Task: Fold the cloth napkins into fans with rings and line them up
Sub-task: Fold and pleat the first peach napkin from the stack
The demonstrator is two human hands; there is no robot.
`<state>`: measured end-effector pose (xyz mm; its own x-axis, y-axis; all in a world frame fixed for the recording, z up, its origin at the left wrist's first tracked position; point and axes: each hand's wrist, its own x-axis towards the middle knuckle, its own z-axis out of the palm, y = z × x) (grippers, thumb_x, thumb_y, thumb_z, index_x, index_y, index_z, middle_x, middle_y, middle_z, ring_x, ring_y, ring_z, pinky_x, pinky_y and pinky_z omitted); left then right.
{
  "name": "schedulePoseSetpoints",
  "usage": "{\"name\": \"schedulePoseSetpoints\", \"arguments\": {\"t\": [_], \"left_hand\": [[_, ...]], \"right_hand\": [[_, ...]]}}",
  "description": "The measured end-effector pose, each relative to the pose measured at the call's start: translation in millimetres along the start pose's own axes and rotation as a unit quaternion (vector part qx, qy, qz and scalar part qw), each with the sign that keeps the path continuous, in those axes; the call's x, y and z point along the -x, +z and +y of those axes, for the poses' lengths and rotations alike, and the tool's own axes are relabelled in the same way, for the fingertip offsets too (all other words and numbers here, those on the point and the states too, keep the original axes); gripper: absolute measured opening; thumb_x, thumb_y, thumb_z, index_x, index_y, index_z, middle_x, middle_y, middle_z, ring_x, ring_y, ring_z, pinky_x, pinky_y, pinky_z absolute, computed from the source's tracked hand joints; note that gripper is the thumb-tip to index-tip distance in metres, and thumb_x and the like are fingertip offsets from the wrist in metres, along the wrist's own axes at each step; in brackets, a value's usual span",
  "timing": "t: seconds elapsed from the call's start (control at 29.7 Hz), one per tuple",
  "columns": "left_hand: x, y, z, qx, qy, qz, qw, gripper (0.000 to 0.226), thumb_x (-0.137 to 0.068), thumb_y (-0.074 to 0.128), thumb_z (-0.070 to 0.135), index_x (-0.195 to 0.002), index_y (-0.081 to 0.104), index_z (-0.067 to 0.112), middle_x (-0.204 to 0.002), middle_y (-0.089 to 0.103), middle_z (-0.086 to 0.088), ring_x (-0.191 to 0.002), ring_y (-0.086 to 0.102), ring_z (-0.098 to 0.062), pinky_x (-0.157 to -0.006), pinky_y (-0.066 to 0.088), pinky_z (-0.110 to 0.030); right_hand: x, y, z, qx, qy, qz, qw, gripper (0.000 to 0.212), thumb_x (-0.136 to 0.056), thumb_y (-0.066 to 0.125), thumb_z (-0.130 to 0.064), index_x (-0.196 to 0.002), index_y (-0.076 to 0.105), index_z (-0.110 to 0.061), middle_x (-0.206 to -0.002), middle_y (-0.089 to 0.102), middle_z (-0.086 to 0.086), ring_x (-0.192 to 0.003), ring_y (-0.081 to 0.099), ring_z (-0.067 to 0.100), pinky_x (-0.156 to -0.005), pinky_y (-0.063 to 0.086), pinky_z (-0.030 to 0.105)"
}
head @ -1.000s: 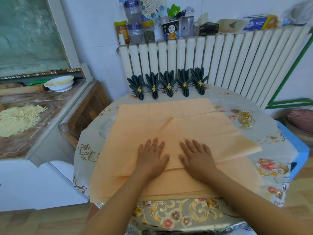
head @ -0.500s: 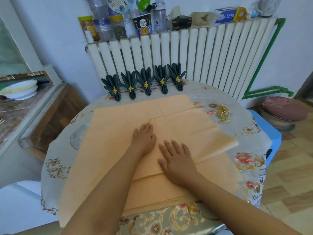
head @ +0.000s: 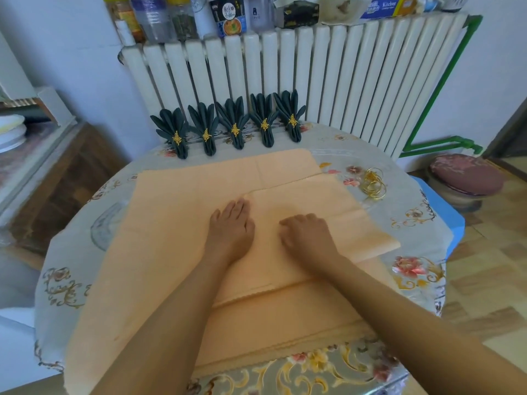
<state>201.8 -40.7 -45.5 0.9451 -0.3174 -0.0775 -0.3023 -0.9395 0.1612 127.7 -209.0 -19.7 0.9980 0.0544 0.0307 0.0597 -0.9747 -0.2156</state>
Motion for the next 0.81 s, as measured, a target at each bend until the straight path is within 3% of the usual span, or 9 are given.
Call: {"name": "schedulePoseSetpoints", "arguments": {"t": [0.1,0.27,0.37,0.47,0.61,0.71,0.81], "left_hand": [[0.3,0.6,0.8,0.008,0.002,0.0,1.0,0.054,-0.103,0.014,0.033,-0.154,0.004,0.021,-0.161,0.0,0.006,-0.147,-0.001,-0.01,-0.119,0.0,-0.039],[-2.8,1.8,-0.5,0.001,-0.001,0.009,1.0,0.054,-0.103,0.015,0.035,-0.154,0.003,0.022,-0.161,-0.001,0.007,-0.147,-0.001,-0.01,-0.119,0.0,-0.038],[-1.1,2.8,1.3,0.0,0.0,0.01,1.0,0.055,-0.103,0.015,0.035,-0.154,0.003,0.022,-0.161,-0.001,0.007,-0.147,-0.001,-0.009,-0.119,0.0,-0.038],[-2.0,1.8,0.9,0.001,-0.001,0.014,1.0,0.054,-0.103,0.016,0.035,-0.154,0.004,0.023,-0.161,0.0,0.007,-0.147,0.0,-0.009,-0.119,0.001,-0.038],[-2.5,1.8,-0.9,0.0,-0.003,0.014,1.0,0.054,-0.102,0.016,0.036,-0.154,0.004,0.023,-0.161,0.001,0.007,-0.147,0.0,-0.009,-0.119,0.001,-0.038],[-2.2,1.9,-1.2,-0.001,-0.004,0.012,1.0,0.054,-0.102,0.016,0.036,-0.154,0.004,0.023,-0.161,0.001,0.007,-0.147,0.0,-0.01,-0.119,0.001,-0.038],[-1.5,1.3,-1.0,-0.001,-0.001,0.01,1.0,0.054,-0.102,0.015,0.036,-0.154,0.004,0.023,-0.161,0.0,0.007,-0.147,0.0,-0.01,-0.119,0.001,-0.038]], "right_hand": [[-33.7,-4.2,35.2,-0.018,0.065,0.018,0.998,0.038,-0.098,0.035,-0.023,-0.132,0.051,-0.022,-0.133,0.053,0.002,-0.118,0.044,0.025,-0.096,0.03,0.035],[-87.9,-12.6,69.2,0.022,0.065,-0.026,0.997,0.046,-0.095,0.036,-0.009,-0.139,0.042,-0.019,-0.144,0.041,0.004,-0.127,0.035,0.028,-0.103,0.025,0.04],[-108.4,-20.7,83.4,0.025,0.095,-0.074,0.992,0.048,-0.097,0.04,-0.021,-0.145,0.031,-0.019,-0.151,0.031,0.004,-0.137,0.024,0.03,-0.109,0.019,0.045],[-124.4,-28.3,89.9,0.054,0.103,-0.087,0.989,0.055,-0.094,0.049,-0.04,-0.143,0.033,-0.023,-0.149,0.032,0.007,-0.138,0.022,0.029,-0.11,0.018,0.046],[-130.8,-40.7,88.9,0.123,0.102,-0.115,0.98,0.047,-0.092,0.05,-0.045,-0.131,0.046,-0.019,-0.132,0.049,0.009,-0.13,0.029,0.029,-0.105,0.02,0.044],[-124.4,-51.9,88.2,0.161,0.108,-0.102,0.976,0.024,-0.094,0.045,-0.032,-0.105,0.058,-0.016,-0.098,0.054,0.002,-0.11,0.044,0.027,-0.103,0.024,0.042],[-112.6,-58.7,96.0,0.094,0.132,-0.04,0.986,0.018,-0.086,0.048,-0.02,-0.092,0.062,-0.01,-0.08,0.057,0.001,-0.082,0.054,0.024,-0.082,0.039,0.034]]}}
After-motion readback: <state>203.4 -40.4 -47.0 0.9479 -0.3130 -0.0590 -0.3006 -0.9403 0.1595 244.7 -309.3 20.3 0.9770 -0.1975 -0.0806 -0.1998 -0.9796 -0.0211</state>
